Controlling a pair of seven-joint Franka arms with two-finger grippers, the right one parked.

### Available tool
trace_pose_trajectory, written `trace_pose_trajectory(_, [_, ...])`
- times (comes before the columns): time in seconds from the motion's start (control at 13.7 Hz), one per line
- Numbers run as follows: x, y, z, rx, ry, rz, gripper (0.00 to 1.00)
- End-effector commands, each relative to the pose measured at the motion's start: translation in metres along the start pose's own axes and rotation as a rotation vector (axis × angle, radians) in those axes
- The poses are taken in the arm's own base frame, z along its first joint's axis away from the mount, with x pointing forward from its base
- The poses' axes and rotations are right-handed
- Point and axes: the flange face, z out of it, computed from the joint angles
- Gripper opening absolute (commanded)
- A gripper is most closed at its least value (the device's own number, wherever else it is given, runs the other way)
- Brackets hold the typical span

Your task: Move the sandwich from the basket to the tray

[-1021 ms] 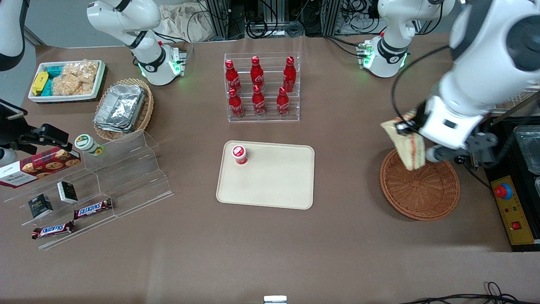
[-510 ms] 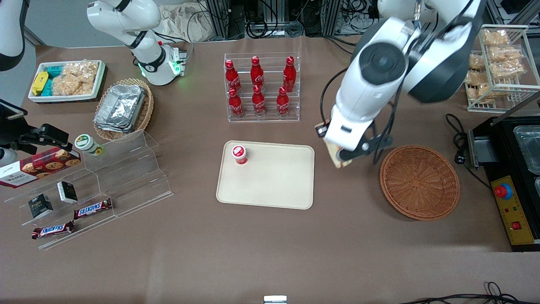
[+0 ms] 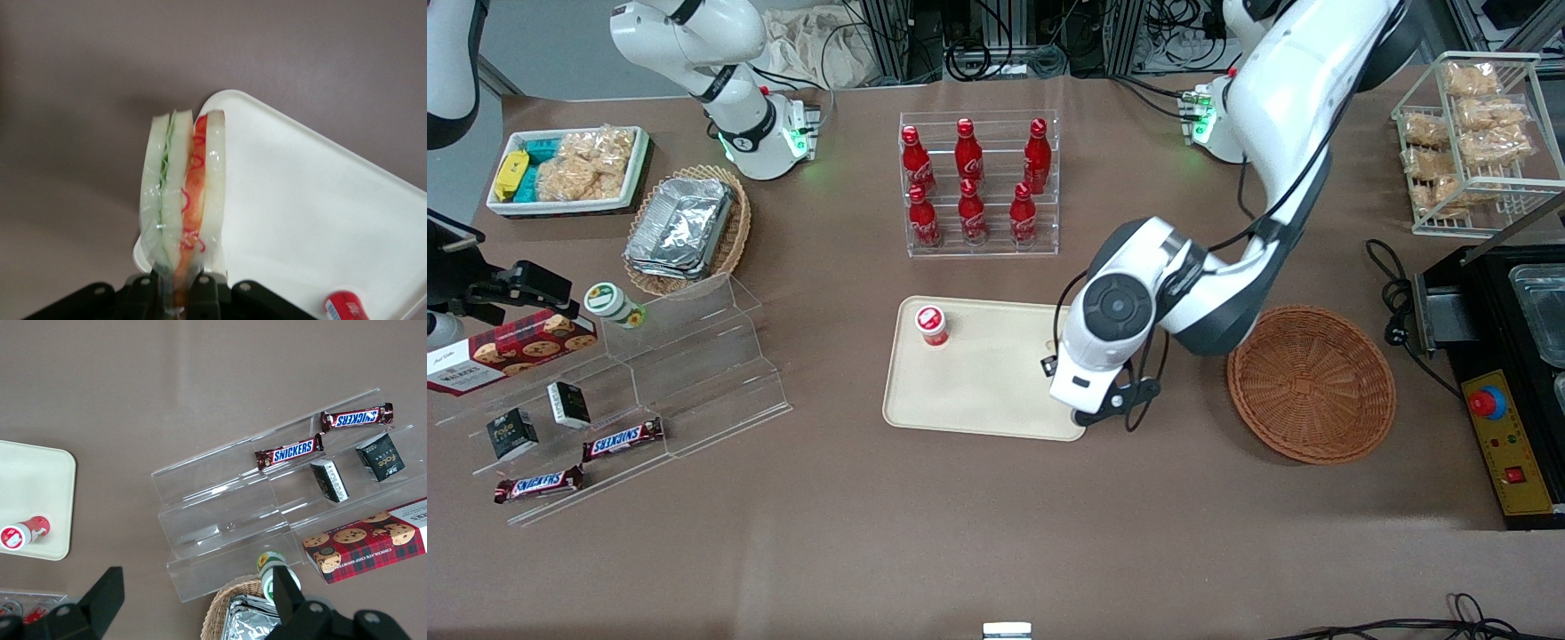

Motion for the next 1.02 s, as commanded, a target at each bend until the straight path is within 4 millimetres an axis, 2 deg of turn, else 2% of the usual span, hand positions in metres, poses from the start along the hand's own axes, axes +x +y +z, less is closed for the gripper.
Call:
trace_pose_trajectory(0.0, [0.002, 0.009, 0.020, 0.023, 0.022, -0.003, 0.10])
trace_pose_trajectory(0.22, [-0.012, 0.026, 0.058, 0.020, 0.019, 0.029, 0.13])
trace_pose_trajectory(0.36, [-0.012, 0.029, 0.075, 0.025, 0.030, 0.025, 0.17])
trace_pose_trajectory(0.44, [-0.011, 0.029, 0.083, 0.037, 0.037, 0.019, 0.21])
trace_pose_trajectory(0.51, [-0.011, 0.029, 0.086, 0.038, 0.033, 0.010, 0.30])
trace_pose_trajectory(0.58, [-0.010, 0.029, 0.084, 0.035, 0.034, 0.006, 0.59])
trace_pose_trajectory(0.66, [-0.009, 0.028, 0.081, 0.031, 0.037, 0.005, 1.00])
trace_pose_trajectory(0.73, [-0.009, 0.028, 0.071, 0.031, 0.045, -0.006, 1.00])
trace_pose_trajectory(0.8, [-0.009, 0.026, 0.049, 0.025, 0.067, -0.030, 1.00])
trace_pose_trajectory(0.95, [0.000, 0.007, -0.021, -0.005, 0.111, -0.091, 1.00])
